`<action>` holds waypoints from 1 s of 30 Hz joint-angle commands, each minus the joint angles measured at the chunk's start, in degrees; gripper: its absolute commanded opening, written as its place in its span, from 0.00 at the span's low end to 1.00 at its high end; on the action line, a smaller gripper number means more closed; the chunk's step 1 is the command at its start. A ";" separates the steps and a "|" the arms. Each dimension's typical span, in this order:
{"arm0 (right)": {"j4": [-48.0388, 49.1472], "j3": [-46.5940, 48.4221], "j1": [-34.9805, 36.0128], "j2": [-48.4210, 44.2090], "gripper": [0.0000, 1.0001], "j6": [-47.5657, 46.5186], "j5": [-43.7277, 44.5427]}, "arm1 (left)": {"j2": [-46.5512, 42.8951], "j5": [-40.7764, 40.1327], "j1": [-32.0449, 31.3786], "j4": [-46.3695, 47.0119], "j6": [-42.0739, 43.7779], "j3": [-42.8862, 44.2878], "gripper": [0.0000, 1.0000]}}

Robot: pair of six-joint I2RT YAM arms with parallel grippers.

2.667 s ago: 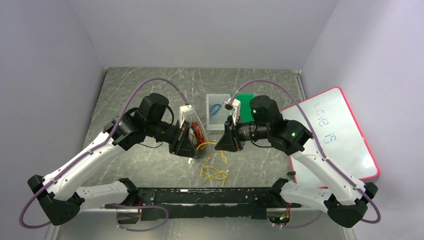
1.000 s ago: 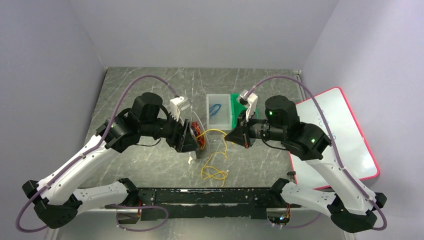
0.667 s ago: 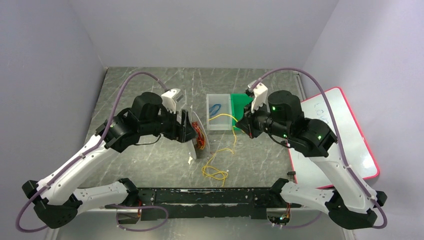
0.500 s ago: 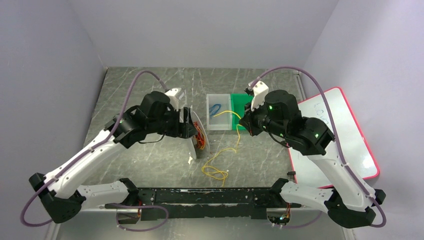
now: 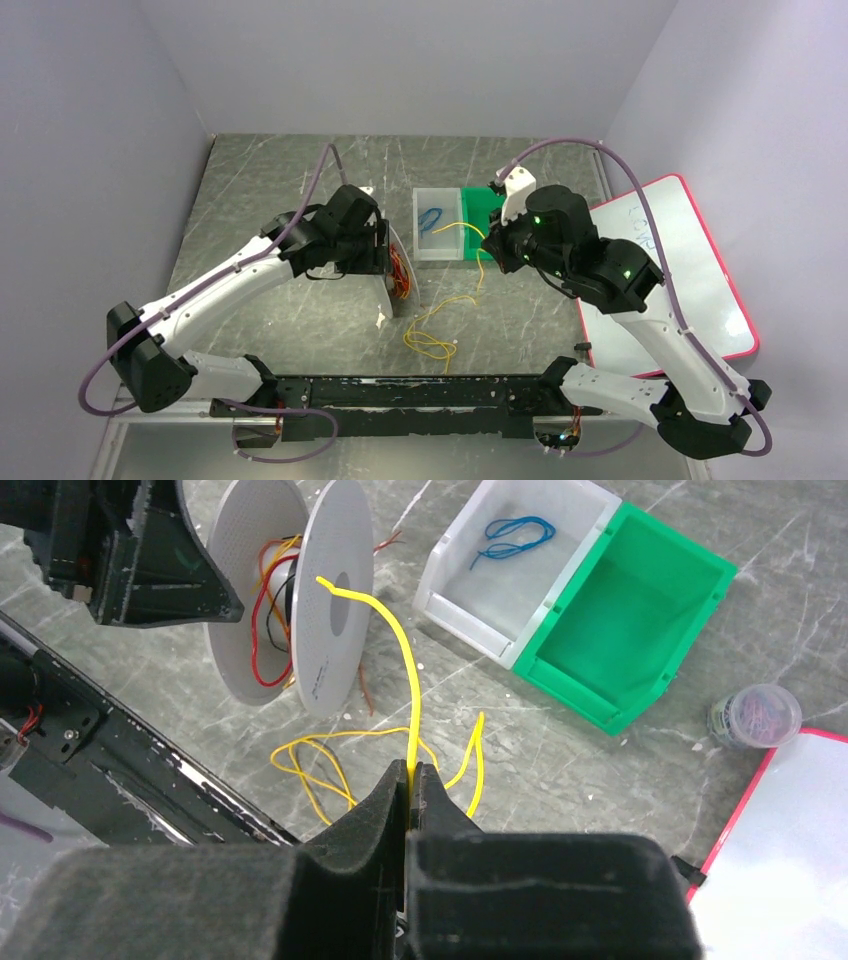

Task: Wrap the cables

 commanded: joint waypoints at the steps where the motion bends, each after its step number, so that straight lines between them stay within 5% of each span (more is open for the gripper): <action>1: 2.27 -1.19 0.20 -1.42 0.00 -0.83 0.84 | 2.27 -2.98 -0.93 -2.42 -0.57 1.55 0.63; 30: 7.24 -4.54 0.21 -3.10 0.00 -2.31 -5.90 | 5.34 -7.24 -1.78 -7.19 6.65 5.80 0.11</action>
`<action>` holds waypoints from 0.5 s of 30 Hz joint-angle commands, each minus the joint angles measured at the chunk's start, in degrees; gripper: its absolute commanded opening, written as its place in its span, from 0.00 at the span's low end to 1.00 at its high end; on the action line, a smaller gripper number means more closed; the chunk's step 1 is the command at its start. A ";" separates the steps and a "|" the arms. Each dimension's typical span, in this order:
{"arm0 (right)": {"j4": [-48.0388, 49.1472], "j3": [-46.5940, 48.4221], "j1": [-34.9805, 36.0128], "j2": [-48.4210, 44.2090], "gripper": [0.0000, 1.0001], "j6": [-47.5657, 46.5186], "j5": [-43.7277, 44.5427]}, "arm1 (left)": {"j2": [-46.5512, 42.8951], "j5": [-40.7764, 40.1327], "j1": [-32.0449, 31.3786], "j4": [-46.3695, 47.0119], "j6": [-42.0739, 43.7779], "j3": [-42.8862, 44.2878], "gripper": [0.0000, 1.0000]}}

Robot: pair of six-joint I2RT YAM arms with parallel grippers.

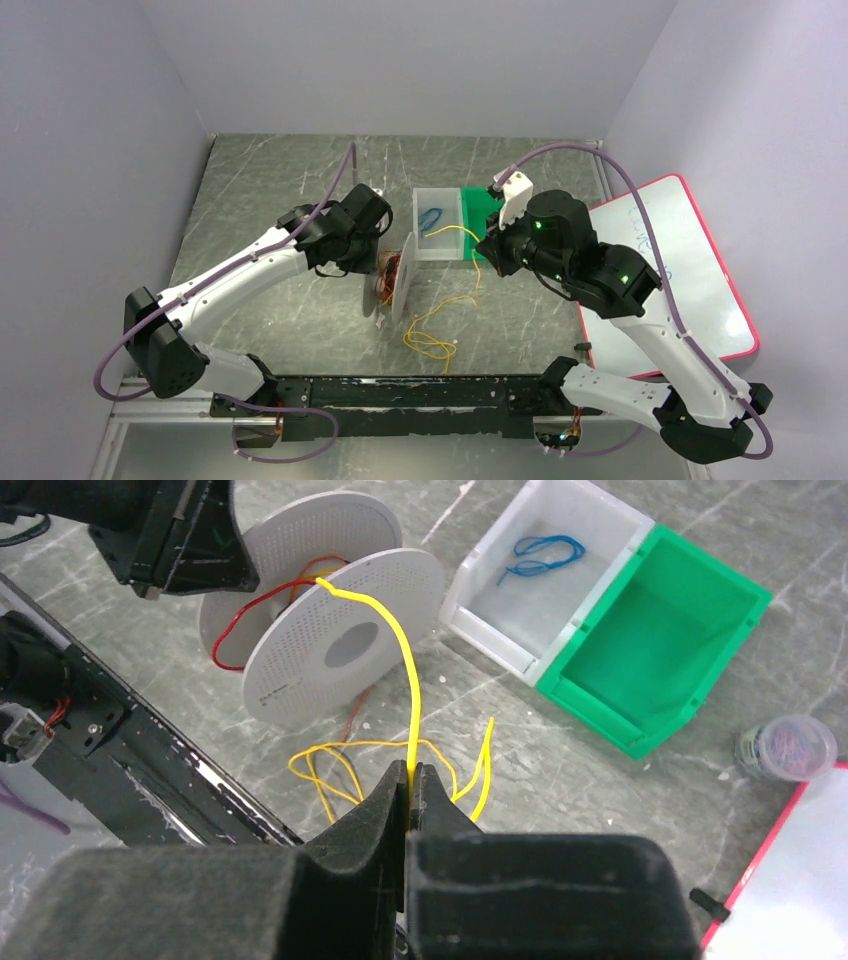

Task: Wrap the cables

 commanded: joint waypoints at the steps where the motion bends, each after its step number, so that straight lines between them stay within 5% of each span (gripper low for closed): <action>1: 4.07 -0.98 0.21 -1.27 0.00 -2.15 -3.85 | -0.64 -0.71 -0.49 -1.53 3.62 2.16 0.09; 15: 4.69 -0.06 0.03 6.07 0.00 -9.74 -9.82 | -2.19 -8.18 -0.96 -4.64 9.46 3.02 0.07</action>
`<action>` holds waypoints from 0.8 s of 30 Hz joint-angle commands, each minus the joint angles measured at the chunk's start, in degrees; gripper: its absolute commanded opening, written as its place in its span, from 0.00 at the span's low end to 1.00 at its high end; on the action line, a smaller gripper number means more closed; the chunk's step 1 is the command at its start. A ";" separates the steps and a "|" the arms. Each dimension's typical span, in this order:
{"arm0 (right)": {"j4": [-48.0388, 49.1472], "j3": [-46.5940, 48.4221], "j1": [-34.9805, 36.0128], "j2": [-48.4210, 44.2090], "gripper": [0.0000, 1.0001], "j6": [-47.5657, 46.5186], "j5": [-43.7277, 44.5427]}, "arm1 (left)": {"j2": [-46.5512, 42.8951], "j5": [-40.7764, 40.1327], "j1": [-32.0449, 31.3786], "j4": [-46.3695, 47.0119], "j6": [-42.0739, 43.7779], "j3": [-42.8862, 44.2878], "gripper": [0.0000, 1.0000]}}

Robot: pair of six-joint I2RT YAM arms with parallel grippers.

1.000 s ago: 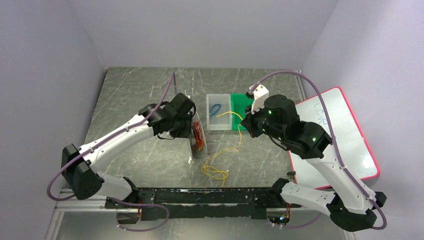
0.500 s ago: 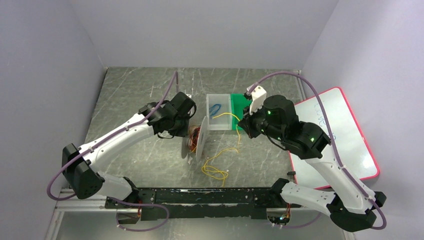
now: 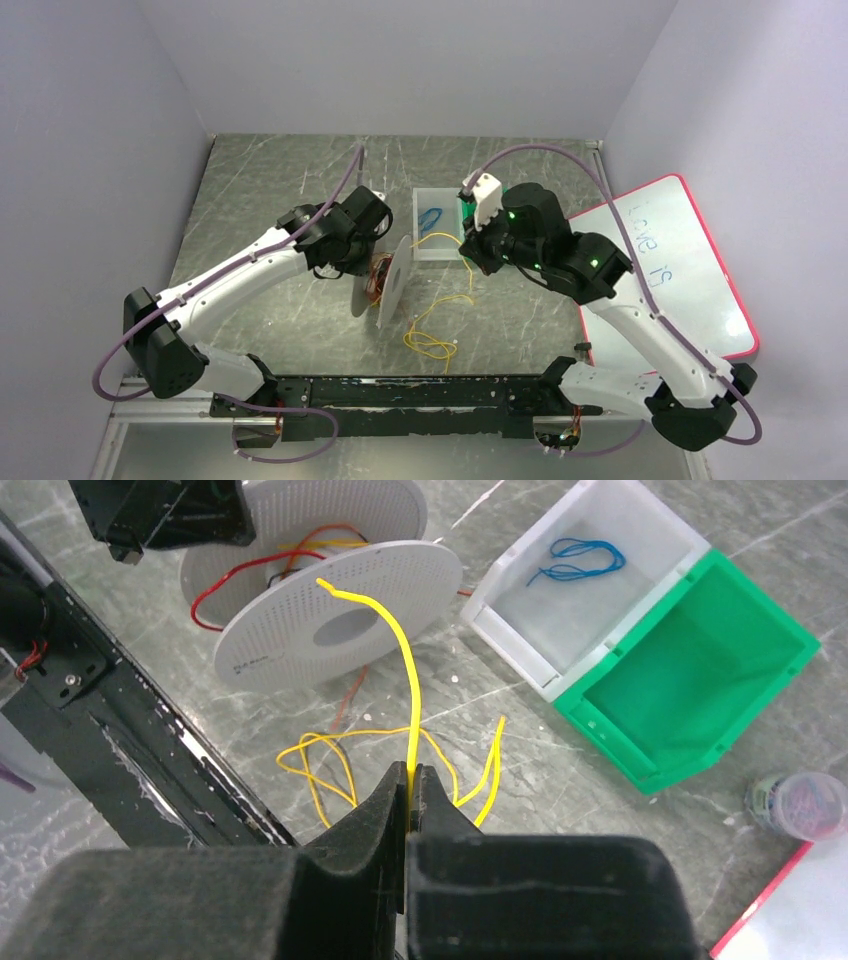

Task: Wrap the cables

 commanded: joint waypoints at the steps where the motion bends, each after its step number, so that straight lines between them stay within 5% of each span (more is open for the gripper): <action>1: 1.51 1.58 -0.02 2.69 0.00 -4.05 -4.62 | -2.23 -5.45 -0.40 -1.96 2.82 2.51 0.07; 17: 4.29 5.07 -4.29 11.85 0.00 -7.08 -17.07 | -2.90 -7.69 -1.30 -2.26 5.97 0.38 0.08; 24: 4.46 7.09 -4.73 13.50 0.00 -6.55 -16.73 | -3.21 -6.38 -1.36 -0.34 5.66 -2.07 0.24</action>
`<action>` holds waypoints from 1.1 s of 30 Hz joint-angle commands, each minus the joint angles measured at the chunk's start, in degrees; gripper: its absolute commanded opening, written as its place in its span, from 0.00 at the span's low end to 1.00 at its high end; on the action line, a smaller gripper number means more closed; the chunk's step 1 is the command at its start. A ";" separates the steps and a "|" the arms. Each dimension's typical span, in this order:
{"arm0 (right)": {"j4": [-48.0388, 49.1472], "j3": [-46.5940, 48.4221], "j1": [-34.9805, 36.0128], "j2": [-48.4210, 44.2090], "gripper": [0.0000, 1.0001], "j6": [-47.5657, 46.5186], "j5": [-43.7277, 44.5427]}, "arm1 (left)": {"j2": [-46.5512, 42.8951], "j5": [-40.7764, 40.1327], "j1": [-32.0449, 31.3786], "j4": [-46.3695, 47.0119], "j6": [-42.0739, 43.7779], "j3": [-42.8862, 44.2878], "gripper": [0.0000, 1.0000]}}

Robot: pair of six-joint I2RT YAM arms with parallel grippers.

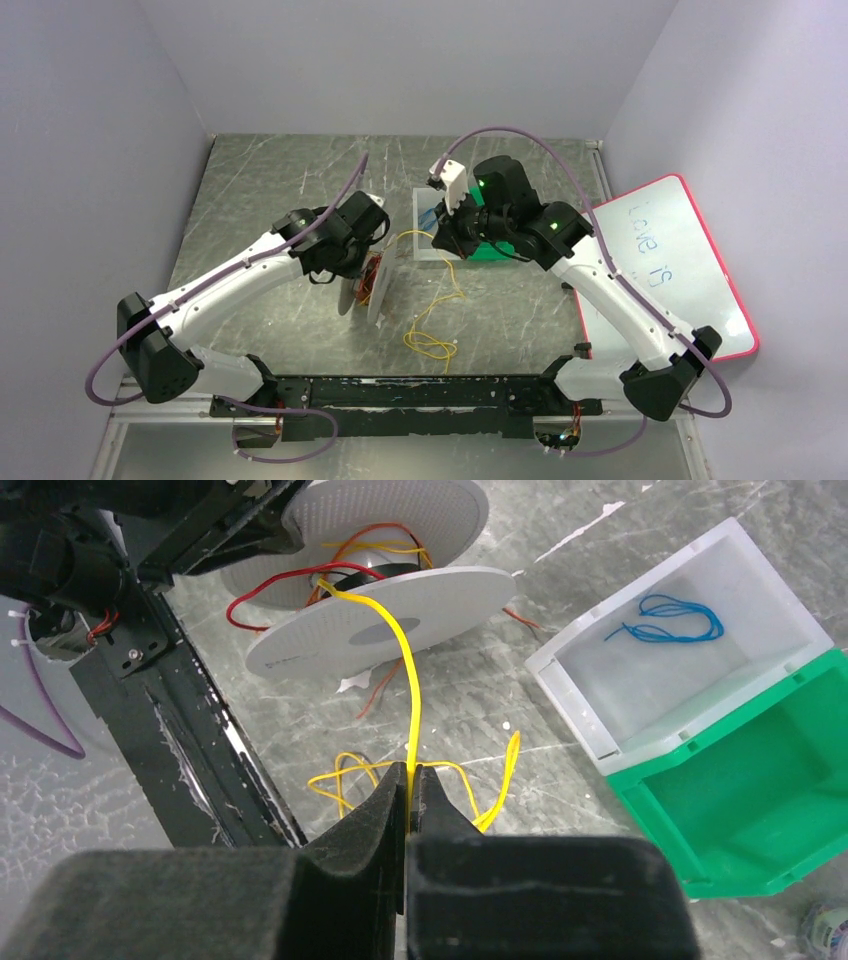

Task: Wrap the cables

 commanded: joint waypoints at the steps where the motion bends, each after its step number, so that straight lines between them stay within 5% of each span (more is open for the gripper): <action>1: 1.16 2.82 -0.39 0.92 0.00 -0.44 -0.38 | -1.48 -0.15 -0.49 2.19 0.30 -1.47 0.26; 33: -3.38 11.70 -0.42 12.49 0.00 -3.81 -2.89 | -9.01 1.28 -0.39 8.31 1.37 -7.28 0.48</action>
